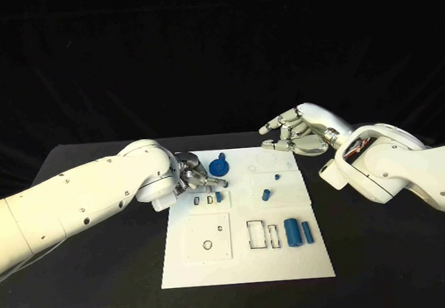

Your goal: Assemble the parts on the task board

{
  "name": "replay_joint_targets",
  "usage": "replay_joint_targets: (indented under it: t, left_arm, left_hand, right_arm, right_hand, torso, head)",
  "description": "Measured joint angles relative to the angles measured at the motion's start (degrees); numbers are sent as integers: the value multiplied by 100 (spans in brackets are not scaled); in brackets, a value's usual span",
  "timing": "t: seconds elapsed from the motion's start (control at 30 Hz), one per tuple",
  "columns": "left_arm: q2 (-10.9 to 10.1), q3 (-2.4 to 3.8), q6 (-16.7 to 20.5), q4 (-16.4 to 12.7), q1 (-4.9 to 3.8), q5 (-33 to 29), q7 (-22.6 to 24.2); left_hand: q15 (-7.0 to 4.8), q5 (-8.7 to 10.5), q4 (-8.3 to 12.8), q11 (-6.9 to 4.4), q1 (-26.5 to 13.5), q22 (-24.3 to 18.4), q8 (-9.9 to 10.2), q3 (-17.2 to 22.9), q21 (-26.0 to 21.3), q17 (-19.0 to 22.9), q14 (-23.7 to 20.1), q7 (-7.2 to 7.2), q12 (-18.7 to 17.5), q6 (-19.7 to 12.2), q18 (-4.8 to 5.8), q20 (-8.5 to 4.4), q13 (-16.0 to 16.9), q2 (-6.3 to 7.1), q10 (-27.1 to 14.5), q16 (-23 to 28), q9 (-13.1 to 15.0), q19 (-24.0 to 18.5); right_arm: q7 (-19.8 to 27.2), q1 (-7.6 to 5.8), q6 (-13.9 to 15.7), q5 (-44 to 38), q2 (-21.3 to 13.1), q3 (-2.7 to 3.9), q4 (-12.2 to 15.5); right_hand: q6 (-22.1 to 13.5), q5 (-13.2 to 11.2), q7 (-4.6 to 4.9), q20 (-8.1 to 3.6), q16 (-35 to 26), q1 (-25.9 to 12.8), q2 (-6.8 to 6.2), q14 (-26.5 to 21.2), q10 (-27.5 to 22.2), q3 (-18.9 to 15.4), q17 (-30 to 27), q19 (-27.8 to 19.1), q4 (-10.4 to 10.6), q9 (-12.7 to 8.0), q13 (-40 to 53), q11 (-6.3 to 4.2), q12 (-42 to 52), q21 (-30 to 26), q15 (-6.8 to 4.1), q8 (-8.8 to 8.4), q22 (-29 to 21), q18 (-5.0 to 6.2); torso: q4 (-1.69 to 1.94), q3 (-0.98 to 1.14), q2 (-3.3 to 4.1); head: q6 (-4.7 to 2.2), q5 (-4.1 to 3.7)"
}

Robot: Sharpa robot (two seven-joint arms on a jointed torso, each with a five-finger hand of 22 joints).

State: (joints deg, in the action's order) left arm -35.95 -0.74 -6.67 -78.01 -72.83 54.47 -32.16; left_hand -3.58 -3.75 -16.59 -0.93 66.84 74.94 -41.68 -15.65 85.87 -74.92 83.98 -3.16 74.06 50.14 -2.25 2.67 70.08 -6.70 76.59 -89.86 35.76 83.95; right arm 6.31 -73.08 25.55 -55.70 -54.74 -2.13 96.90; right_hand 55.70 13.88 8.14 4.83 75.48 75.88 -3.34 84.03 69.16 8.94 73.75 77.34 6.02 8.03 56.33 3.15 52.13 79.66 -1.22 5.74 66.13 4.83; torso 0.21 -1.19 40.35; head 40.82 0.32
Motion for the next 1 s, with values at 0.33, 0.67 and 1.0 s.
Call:
replay_joint_targets:
  t: [0.33, 0.67, 1.0]
  left_arm:
    - [74, -7, -123, 74, 0, 76, -53]
    - [182, -44, -247, 135, 0, 99, -80]
    - [221, -57, -365, 143, 2, 109, -106]
  left_hand:
    - [0, 24, -14, 5, -23, -1, -22, -14, 36, 1, 0, 0, 28, 0, -1, 0, 44, 23, 36, 0, 38, 0]
    - [-34, 24, 1, 1, -23, -1, -45, -30, 37, 1, 7, 22, 51, 22, 0, 0, 57, 23, 40, 0, 60, 0]
    - [-41, 24, 1, 1, 10, -1, -67, -30, 37, 2, -1, 22, 51, 22, 0, -21, 57, -9, 40, 0, 111, 21]
  right_arm:
    - [-49, 0, -1, -33, 41, 0, -55]
    - [-73, 0, -1, -38, 71, 0, -66]
    - [-90, 0, -12, -40, 81, 0, -69]
  right_hand:
    - [0, 0, 0, 0, -23, 0, 0, 0, 0, 0, 0, 0, 0, -1, 0, 0, 0, 0, 0, 0, 0, 0]
    - [0, 0, 0, 0, -31, 0, 0, 0, 1, 0, 0, 1, 0, -1, 0, 0, 0, 0, 0, 0, 0, 0]
    - [0, 0, 0, 0, -31, 0, 0, 0, 1, 0, 1, 1, 0, -2, 0, 1, 0, 0, 0, 0, 0, 0]
  torso:
    - [1, 2, 0]
    - [-2, 6, 2]
    - [-2, 5, 3]
  head:
    - [27, 13]
    - [60, 3]
    - [94, -14]
